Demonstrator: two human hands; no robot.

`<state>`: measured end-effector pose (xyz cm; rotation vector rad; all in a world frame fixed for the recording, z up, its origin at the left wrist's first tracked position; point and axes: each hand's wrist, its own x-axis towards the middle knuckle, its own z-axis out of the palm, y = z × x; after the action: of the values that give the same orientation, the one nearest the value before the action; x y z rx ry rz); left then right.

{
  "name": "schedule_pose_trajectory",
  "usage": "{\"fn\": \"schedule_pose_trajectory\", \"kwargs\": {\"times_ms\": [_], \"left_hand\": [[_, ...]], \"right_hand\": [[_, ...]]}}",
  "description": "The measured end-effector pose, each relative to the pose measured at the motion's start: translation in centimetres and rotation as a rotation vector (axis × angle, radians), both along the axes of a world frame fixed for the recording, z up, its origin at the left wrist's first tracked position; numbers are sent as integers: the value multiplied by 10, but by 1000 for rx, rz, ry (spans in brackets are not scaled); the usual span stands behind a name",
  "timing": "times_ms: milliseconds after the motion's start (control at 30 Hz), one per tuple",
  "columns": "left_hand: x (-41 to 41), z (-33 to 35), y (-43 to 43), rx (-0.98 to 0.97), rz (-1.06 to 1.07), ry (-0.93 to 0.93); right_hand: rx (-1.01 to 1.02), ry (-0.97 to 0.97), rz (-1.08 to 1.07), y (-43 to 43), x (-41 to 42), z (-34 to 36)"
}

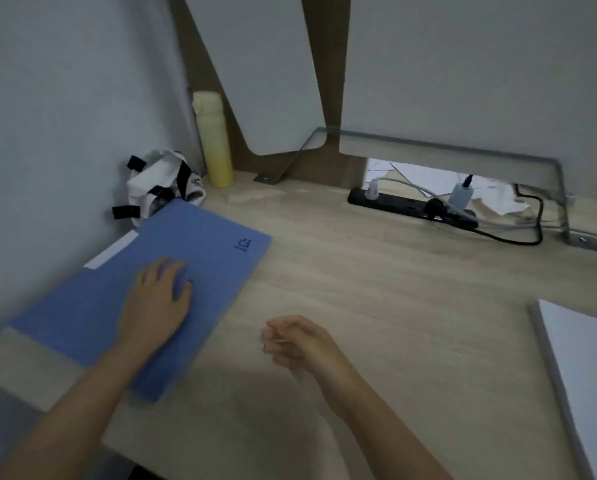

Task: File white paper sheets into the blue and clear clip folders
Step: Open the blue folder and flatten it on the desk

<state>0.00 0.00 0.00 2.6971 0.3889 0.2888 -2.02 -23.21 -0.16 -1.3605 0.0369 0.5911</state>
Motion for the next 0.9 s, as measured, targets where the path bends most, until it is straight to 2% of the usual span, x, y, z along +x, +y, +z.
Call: {"fn": "schedule_pose_trajectory", "kwargs": {"times_ms": [133, 200, 533, 700, 800, 900], "left_hand": [[3, 8, 58, 25, 212, 167], [7, 8, 71, 10, 253, 218], [16, -3, 52, 10, 257, 74], [24, -4, 20, 47, 277, 38], [30, -4, 1, -73, 253, 87], [34, -6, -26, -199, 193, 113]], "right_hand": [[-53, 8, 52, 33, -4, -6], [-72, 12, 75, 45, -4, -8], [-8, 10, 91, 69, 21, -22], [-33, -91, -133, 48, 29, -30], [-90, -130, -296, 12, 38, -24], [-96, -110, -355, -31, 40, -14]]}}
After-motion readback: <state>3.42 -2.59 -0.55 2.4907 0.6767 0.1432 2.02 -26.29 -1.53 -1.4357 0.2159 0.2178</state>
